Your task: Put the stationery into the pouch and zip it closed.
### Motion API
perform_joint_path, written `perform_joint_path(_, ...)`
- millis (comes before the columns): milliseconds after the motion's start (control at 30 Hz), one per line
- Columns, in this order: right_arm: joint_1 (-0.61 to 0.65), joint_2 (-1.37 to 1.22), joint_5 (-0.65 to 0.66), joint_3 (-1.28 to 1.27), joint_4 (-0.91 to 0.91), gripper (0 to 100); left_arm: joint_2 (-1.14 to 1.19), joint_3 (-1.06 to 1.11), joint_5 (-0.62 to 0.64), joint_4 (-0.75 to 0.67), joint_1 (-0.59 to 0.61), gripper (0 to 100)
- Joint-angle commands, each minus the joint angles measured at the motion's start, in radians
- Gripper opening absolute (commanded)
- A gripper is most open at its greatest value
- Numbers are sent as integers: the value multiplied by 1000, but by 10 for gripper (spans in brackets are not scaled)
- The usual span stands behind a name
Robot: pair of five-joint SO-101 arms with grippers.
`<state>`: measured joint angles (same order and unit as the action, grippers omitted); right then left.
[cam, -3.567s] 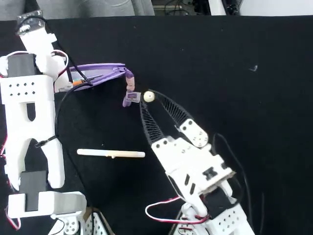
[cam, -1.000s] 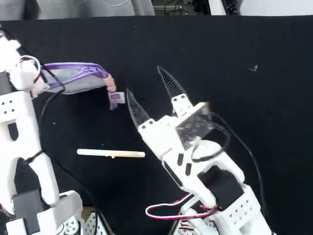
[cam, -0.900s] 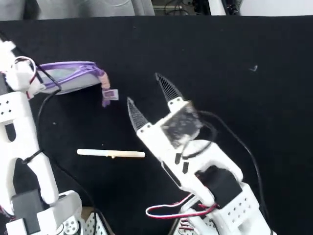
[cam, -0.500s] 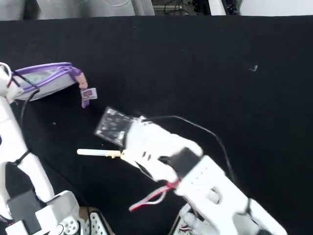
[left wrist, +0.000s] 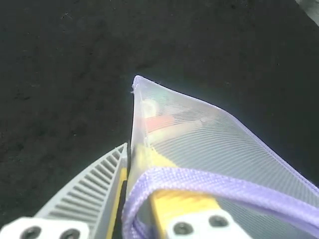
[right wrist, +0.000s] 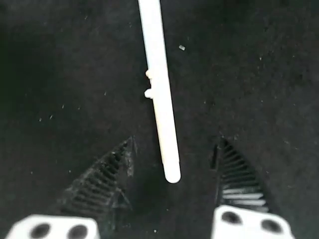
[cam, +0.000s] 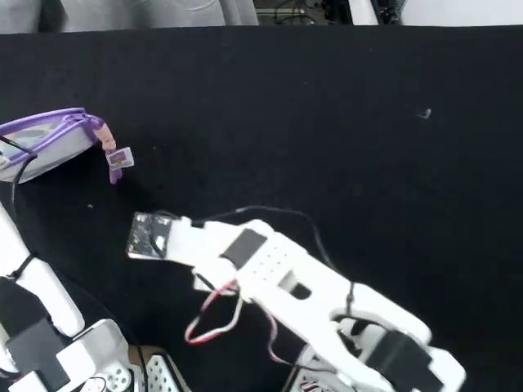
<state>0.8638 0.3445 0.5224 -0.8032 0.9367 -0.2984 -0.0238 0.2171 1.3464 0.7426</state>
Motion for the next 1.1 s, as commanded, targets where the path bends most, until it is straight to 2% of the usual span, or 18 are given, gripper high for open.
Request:
perform_joint_path(0,14,-99,17,116,-15,234,-21,-68,9,-21,13,29)
perform_joint_path(167,11,-263,23,213,-9,233,-21,-68,9,-21,13,29)
perform_joint_path(267,6,-344,66,282,60,233,-21,-68,9,-18,12,29)
perform_joint_path(567,0,-585,66,493,187,227,-21,-68,9,-17,8,29)
perform_joint_path(800,2,-727,63,650,272,60,-21,-65,9,-15,8,29)
perform_joint_path(1067,-97,-751,-26,723,275,14,-21,-62,9,-15,8,29)
